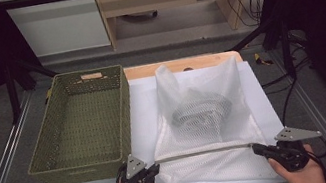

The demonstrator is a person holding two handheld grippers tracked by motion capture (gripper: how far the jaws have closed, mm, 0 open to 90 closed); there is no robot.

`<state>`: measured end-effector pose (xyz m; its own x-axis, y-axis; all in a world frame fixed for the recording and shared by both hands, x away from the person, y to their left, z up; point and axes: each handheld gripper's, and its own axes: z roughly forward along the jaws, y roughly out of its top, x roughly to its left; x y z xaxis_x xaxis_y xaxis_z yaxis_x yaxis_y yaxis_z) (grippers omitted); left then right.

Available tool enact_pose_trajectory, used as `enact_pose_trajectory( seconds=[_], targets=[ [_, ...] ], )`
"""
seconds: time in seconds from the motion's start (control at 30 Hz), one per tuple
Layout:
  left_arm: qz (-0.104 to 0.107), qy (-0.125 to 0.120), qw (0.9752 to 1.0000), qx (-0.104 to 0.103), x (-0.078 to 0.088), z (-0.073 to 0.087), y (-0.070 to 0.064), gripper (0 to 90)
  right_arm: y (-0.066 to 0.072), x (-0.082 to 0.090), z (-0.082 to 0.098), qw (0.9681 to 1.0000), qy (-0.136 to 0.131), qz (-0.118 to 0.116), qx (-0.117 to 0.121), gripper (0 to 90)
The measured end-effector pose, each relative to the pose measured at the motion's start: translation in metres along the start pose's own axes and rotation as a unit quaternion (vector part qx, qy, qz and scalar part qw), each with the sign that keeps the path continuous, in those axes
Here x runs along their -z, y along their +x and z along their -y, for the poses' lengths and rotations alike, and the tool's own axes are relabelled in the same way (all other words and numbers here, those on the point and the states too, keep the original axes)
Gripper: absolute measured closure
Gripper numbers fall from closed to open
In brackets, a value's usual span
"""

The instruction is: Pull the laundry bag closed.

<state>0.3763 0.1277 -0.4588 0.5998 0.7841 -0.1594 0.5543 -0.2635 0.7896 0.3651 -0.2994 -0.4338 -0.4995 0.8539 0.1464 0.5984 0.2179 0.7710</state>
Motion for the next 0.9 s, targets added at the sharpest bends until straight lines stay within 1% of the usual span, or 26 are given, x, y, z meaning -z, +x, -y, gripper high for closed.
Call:
enact_pose_trajectory(
  seconds=[0.1, 0.27, 0.43, 0.53, 0.57, 0.67, 0.7, 0.8, 0.9],
  targets=[
    [0.000, 0.001, 1.0000, -0.001, 0.0001, -0.0001, 0.0006, 88.6, -0.0016, 0.0011, 0.0010, 1.0000, 0.003, 0.000, -0.005, 86.8],
    [-0.001, 0.002, 1.0000, 0.000, 0.0000, 0.0004, 0.0010, 88.6, -0.0037, 0.0008, 0.0020, 1.0000, 0.005, 0.006, -0.004, 86.8],
    [0.001, -0.003, 1.0000, 0.004, 0.0001, 0.0003, 0.0012, 88.6, -0.0050, 0.0016, 0.0023, 1.0000, 0.002, 0.003, -0.005, 86.8],
    [0.000, 0.000, 1.0000, 0.002, -0.0002, 0.0005, 0.0012, 88.6, -0.0063, 0.0020, 0.0026, 1.0000, 0.000, 0.004, -0.004, 86.8],
    [0.000, 0.000, 1.0000, 0.002, -0.0004, 0.0005, 0.0015, 88.6, -0.0063, 0.0028, 0.0027, 1.0000, 0.003, 0.004, -0.009, 86.8],
    [0.000, 0.000, 1.0000, 0.003, -0.0002, 0.0005, 0.0018, 88.6, -0.0079, 0.0045, 0.0028, 0.9999, 0.001, 0.005, -0.013, 86.8],
    [-0.001, 0.000, 1.0000, 0.003, -0.0002, 0.0005, 0.0017, 88.6, -0.0084, 0.0046, 0.0029, 0.9999, -0.002, 0.005, -0.013, 86.8],
    [-0.001, 0.000, 1.0000, 0.002, -0.0002, 0.0006, 0.0015, 88.6, -0.0097, 0.0054, 0.0034, 0.9999, 0.001, 0.007, -0.011, 86.8],
    [-0.002, 0.000, 1.0000, 0.002, -0.0001, 0.0005, 0.0012, 88.6, -0.0105, 0.0058, 0.0039, 0.9998, 0.003, 0.010, -0.015, 86.8]
  ],
)
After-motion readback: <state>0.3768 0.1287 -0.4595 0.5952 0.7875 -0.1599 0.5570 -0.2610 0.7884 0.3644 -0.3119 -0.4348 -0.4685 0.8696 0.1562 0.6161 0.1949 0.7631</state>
